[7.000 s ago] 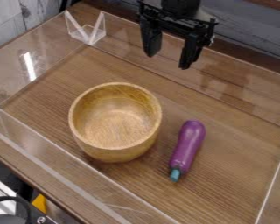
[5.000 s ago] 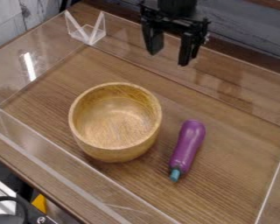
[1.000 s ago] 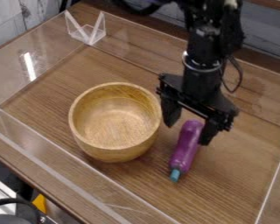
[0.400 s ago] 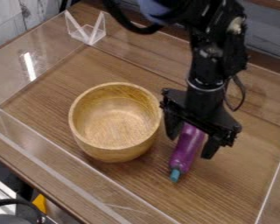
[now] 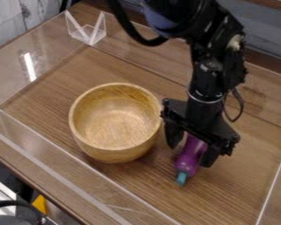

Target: Put the purple eggplant in the brown bowl

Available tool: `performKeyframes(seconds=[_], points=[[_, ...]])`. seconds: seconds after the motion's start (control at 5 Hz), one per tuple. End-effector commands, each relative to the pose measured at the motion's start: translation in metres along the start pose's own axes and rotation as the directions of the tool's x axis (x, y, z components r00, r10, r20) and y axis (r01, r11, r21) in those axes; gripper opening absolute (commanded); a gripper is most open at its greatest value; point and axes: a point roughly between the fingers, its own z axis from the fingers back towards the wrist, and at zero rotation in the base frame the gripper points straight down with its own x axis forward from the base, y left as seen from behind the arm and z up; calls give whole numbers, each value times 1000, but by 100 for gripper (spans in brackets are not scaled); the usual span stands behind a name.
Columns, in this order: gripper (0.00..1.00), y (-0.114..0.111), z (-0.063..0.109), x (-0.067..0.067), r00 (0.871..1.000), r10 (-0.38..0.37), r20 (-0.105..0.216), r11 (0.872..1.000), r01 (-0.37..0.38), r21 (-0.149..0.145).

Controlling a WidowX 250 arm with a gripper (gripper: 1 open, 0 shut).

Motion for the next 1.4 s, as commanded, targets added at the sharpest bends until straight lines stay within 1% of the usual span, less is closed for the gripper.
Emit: performKeyframes(seconds=[0.0, 0.2, 0.4, 0.6, 0.8, 1.2], points=[[0, -1, 3, 4, 1000, -3, 29, 1000, 3, -4], [0, 1, 2, 3, 1000, 7, 24, 1000, -6, -13], [0, 2, 0, 2, 1000, 22, 19, 999, -22, -27], [100, 3, -2, 1, 999, 40, 10, 999, -39, -33], [0, 4, -1, 0, 999, 50, 5, 998, -50, -37], [0, 6, 6, -3, 999, 41, 6, 998, -41, -49]])
